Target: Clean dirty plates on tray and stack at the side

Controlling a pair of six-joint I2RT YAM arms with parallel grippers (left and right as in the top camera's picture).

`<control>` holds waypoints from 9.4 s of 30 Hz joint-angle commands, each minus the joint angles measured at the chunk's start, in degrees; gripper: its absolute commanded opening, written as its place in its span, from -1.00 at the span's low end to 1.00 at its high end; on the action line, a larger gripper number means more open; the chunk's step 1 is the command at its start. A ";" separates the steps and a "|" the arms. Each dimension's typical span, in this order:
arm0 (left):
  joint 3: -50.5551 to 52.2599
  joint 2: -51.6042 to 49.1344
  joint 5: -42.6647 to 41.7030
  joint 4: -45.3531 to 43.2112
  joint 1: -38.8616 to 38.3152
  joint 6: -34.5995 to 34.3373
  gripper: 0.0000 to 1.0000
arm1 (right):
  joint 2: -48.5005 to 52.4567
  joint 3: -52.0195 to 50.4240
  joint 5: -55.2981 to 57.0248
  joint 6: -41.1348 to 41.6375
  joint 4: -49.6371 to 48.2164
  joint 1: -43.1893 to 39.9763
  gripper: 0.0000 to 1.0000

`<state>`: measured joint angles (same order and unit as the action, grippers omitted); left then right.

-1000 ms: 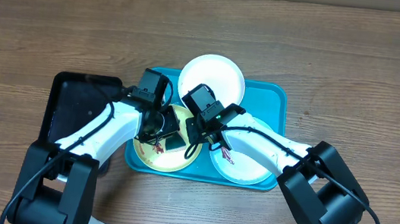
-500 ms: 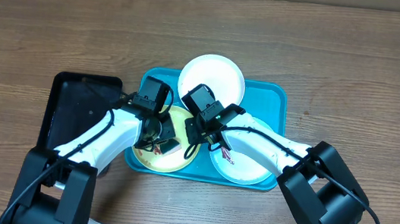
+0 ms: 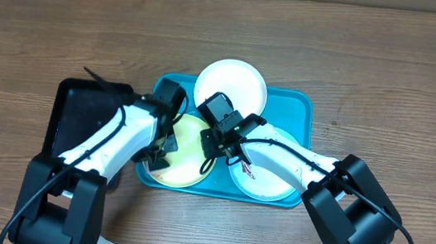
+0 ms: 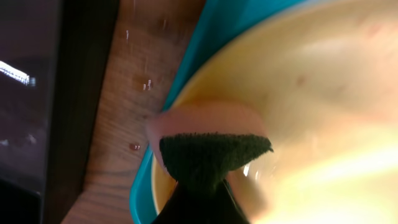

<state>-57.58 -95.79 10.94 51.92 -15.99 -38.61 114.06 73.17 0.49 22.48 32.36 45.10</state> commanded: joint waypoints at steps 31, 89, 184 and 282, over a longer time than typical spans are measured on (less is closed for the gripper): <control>9.20 -0.50 5.53 -10.97 0.63 1.75 -0.92 | 1.07 -0.46 2.01 0.28 0.66 -0.33 -0.78; -16.92 -9.66 19.54 14.75 2.89 -7.72 -0.91 | 1.07 -0.46 2.01 0.28 0.26 -0.33 -0.78; -32.89 -3.21 -16.72 28.26 43.71 14.01 -0.92 | -10.84 26.67 84.61 -78.62 -27.56 28.30 -0.93; -32.87 -3.21 -16.48 26.97 43.65 14.01 -0.91 | -3.21 -0.79 -4.79 -5.60 -10.32 -23.61 0.60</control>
<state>-90.54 -100.29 -4.97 79.05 27.42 -25.28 108.90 72.51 -7.66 11.90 23.46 21.19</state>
